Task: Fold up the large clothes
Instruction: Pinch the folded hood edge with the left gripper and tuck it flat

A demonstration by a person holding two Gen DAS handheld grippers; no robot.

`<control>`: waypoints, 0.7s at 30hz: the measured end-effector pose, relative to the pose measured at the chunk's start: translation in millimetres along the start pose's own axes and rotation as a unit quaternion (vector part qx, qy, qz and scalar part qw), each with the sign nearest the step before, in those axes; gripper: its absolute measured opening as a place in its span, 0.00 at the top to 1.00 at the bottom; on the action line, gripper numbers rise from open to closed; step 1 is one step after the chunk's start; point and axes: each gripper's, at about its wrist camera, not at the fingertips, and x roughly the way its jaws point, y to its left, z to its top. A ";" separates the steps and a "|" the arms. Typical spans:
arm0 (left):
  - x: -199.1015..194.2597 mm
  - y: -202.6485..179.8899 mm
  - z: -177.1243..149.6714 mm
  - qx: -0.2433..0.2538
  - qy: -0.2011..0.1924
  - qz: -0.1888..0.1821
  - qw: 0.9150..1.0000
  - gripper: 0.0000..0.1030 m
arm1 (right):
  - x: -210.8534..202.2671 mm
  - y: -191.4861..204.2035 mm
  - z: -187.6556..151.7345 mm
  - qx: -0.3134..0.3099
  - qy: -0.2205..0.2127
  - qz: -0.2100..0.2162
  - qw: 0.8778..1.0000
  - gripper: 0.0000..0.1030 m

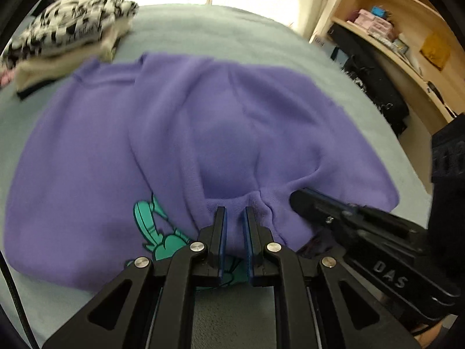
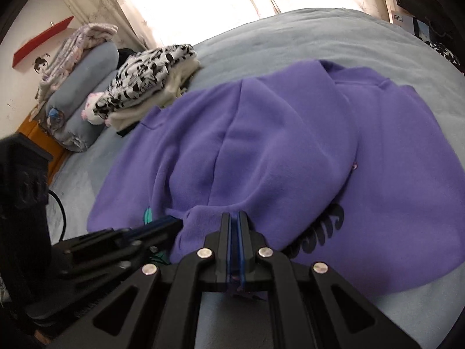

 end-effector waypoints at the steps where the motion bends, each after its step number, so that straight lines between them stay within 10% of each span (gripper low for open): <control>1: 1.2 1.7 0.1 -0.003 -0.001 -0.002 1.000 0.91 | 0.7 1.0 -1.3 -0.004 0.000 -0.005 1.000 0.96; 21: -68.6 5.1 -4.5 -0.026 -0.045 0.008 0.999 0.90 | -42.2 21.5 -5.9 0.019 -0.003 -0.017 1.000 0.96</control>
